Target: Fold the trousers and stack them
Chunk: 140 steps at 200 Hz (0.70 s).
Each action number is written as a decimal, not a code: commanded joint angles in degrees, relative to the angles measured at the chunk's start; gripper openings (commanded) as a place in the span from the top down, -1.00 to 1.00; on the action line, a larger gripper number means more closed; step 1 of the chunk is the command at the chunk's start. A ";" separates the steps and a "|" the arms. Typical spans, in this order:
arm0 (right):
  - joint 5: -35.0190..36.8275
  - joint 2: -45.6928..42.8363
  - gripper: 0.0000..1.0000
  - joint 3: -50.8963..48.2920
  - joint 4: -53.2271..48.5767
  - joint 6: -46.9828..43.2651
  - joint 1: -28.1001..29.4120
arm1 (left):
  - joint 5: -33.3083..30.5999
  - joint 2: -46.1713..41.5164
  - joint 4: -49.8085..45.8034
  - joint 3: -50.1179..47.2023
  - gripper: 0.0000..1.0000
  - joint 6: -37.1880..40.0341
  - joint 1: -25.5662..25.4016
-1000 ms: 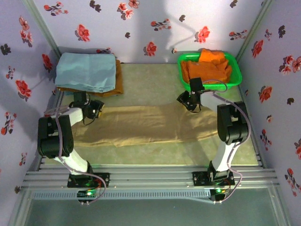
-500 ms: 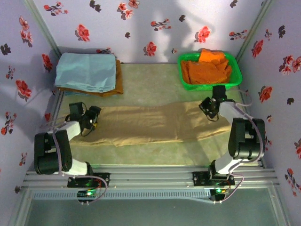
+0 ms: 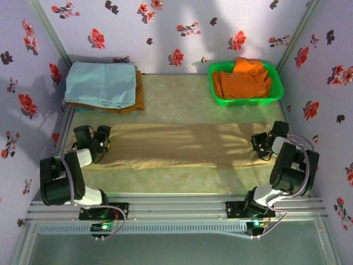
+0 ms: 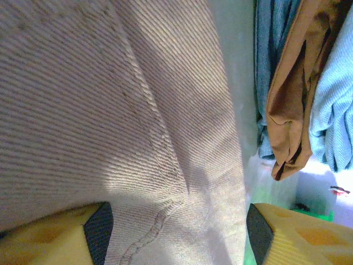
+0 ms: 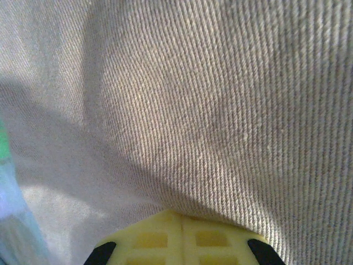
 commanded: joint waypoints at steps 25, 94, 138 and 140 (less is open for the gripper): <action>-2.99 -1.33 0.52 7.25 -9.40 -3.89 0.98 | -0.43 -2.30 -10.52 1.87 -0.48 4.19 2.84; 2.20 -16.01 0.67 7.20 -19.86 -8.96 10.72 | -4.68 -12.78 -22.59 5.07 -0.51 8.65 -13.52; 1.16 -9.70 0.96 6.64 -18.30 -10.91 18.19 | -4.78 -2.30 -10.20 0.30 -0.42 5.54 -13.37; 1.08 -9.29 0.96 6.74 -18.13 -11.05 18.59 | -4.69 -1.79 -9.69 0.30 -0.42 5.59 -13.29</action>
